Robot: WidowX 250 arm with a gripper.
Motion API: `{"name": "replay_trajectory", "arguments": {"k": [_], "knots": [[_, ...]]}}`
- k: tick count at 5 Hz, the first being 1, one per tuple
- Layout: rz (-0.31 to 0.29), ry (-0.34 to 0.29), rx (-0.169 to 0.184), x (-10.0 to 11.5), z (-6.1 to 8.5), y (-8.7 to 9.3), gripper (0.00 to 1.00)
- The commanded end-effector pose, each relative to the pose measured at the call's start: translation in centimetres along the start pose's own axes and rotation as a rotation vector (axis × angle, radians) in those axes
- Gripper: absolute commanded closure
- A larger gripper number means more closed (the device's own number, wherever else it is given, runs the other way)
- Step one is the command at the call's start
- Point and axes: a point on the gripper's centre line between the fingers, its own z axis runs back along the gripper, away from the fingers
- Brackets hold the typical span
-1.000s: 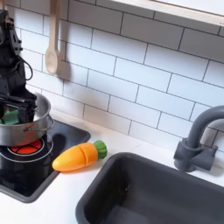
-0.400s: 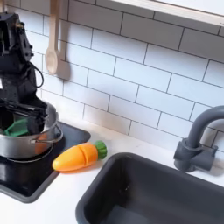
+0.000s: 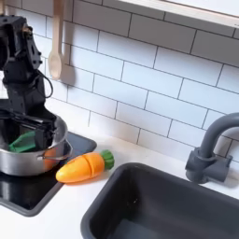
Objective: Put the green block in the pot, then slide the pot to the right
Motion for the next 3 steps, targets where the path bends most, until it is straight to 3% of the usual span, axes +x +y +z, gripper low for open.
{"name": "replay_trajectory", "arguments": {"k": [1, 3], "knots": [[-0.016, 0.0, -0.002, -0.74, 0.15, -1.0, 0.0], [-0.018, 0.004, -0.004, -0.68, 0.08, -1.11, 0.0]]}}
